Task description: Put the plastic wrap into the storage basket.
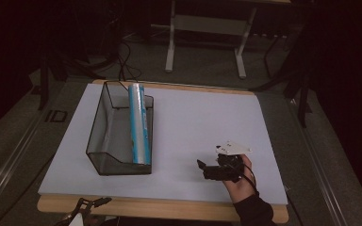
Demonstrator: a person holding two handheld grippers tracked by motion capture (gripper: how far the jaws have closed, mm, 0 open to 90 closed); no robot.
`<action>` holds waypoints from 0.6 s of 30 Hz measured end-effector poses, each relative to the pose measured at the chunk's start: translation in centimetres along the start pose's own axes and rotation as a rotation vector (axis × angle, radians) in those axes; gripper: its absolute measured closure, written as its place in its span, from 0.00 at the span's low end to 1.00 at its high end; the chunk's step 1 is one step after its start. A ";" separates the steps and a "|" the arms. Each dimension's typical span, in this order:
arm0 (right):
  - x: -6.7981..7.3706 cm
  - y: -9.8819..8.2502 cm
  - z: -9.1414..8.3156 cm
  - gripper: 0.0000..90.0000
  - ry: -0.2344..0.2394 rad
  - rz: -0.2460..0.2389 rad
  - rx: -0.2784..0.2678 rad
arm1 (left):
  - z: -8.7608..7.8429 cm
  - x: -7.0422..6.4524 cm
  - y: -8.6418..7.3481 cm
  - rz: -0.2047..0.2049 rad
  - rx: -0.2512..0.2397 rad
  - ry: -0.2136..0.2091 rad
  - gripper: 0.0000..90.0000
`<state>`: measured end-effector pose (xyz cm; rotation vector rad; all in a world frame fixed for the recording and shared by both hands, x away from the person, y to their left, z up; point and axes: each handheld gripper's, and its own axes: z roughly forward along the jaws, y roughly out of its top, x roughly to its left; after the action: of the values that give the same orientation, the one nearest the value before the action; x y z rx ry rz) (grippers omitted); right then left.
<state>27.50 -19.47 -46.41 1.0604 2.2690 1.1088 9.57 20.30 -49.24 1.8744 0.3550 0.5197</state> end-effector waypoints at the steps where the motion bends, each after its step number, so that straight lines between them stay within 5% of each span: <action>1: 0.0 -0.2 -0.2 0.15 -0.007 -0.003 -0.001 | 0.0 0.0 0.0 0.001 0.000 0.000 0.00; 18: -1.3 -3.2 -2.5 0.15 -0.034 0.032 -0.017 | 0.0 0.0 0.0 0.000 -0.001 -0.001 0.00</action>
<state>25.32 -22.98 -47.39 1.1037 2.2199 1.1122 9.52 20.30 -49.23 1.8732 0.3537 0.5197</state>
